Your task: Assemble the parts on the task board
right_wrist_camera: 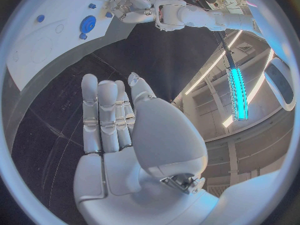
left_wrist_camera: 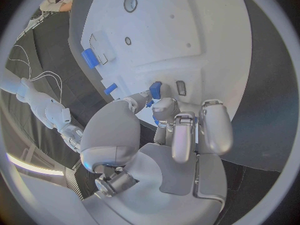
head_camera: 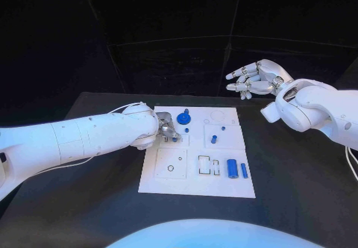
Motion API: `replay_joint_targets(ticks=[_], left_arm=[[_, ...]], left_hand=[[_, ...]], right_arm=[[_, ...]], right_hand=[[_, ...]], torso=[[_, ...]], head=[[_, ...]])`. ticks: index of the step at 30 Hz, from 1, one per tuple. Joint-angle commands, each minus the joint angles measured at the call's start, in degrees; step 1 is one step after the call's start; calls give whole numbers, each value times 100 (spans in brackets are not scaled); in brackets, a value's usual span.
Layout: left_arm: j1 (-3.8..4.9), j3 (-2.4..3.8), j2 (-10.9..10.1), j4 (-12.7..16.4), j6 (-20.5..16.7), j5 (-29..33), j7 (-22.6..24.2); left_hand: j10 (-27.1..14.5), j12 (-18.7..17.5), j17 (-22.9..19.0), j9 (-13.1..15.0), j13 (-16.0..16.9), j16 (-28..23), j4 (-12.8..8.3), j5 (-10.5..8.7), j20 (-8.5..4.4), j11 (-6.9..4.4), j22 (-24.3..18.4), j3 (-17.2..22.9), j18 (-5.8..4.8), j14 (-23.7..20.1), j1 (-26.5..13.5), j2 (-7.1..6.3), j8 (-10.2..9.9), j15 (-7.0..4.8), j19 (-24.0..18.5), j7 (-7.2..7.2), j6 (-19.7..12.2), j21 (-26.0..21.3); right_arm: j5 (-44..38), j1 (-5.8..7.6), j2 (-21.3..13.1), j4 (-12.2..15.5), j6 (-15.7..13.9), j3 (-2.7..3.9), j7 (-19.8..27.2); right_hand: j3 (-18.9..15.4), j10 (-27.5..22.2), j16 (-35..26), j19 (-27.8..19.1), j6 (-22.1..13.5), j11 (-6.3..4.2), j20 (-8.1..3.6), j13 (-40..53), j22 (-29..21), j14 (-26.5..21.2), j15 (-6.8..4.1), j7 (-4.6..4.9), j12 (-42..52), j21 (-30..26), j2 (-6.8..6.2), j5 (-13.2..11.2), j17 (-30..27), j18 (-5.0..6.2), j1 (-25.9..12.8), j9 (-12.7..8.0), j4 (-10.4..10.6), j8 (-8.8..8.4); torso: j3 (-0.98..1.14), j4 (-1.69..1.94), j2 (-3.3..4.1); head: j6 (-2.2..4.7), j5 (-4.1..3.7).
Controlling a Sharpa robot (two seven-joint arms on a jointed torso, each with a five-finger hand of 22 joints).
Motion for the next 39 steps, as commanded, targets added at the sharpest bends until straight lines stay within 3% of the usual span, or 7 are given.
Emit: replay_joint_targets(ticks=[1,12,23,27,28,31,39], left_arm=[[-26,-16,11,-2,183,75,-20],[-25,-15,-13,-33,-1,75,-19],[17,6,-141,116,-217,133,1],[45,124,-203,188,-201,186,5],[62,194,-242,220,-143,199,-1],[153,288,-318,256,64,213,-17],[606,382,-382,-49,920,274,-44]], left_hand=[[0,-47,1509,1,-35,36,103,-36,-20,-11,14,-171,-110,605,-144,-27,-32,-34,26,44,21,42],[42,82,1509,25,96,36,615,-62,-50,-43,39,-1336,-113,605,-471,-134,-33,-67,38,3,123,46],[40,101,1509,40,104,36,1011,-199,-65,-53,51,-2176,-113,605,-312,-37,-57,-78,45,-8,136,40],[21,72,1509,41,68,36,1027,-210,-65,-49,29,-2299,-109,605,-274,-41,-66,-78,37,-3,119,24],[-2,36,1509,40,25,36,1028,-214,-64,-45,14,-2358,-106,605,-245,-43,-75,-77,30,3,102,13],[-138,-167,1509,10,-210,36,1018,-227,-45,2,-66,-2540,-92,605,-84,-17,-166,-48,-7,56,-46,-47],[-466,-596,1446,-114,-691,5,1012,-221,32,109,-338,-2872,-39,590,282,95,-405,38,-131,184,-257,-247]], right_arm=[[4,14,-2,17,26,4,49],[4,14,1,10,20,4,55],[4,14,10,-13,18,4,67],[4,14,12,-30,17,4,72],[4,13,10,-38,16,4,74],[4,13,9,-54,16,4,74],[4,13,30,-102,19,3,76]], right_hand=[[-12,-27,-28,48,-32,-2,-1,-5,-5,47,-9,-10,-17,-20,-4,30,8,31,15,-7,-3,35],[-25,-29,-45,41,-31,1,0,-14,-24,44,-7,-9,-13,-41,-13,25,-1,34,-13,-7,14,38],[-39,-29,-56,35,-34,3,1,-23,-39,43,-5,-9,-6,-58,-17,15,-1,35,-42,-8,34,40],[-40,-29,-57,35,-35,3,2,-23,-39,43,-5,-9,-5,-59,-17,15,-1,35,-45,-8,36,40],[-42,-29,-57,35,-35,3,2,-24,-40,43,-5,-8,-4,-61,-17,13,0,35,-50,-8,39,40],[-44,-29,-58,35,-35,4,2,-25,-41,43,-4,-8,-3,-62,-17,12,0,35,-55,-8,43,40],[-44,-29,-58,35,-35,4,2,-25,-41,43,-4,-8,-3,-62,-17,12,0,35,-55,-8,43,40]], torso=[[-3,5,-3],[-5,7,-4],[-10,5,-8],[-12,0,-6],[-10,2,-6],[-5,6,-11],[3,11,-11]], head=[[2,3],[33,-1],[58,-16],[78,-28],[84,-41],[85,-51],[114,-39]])
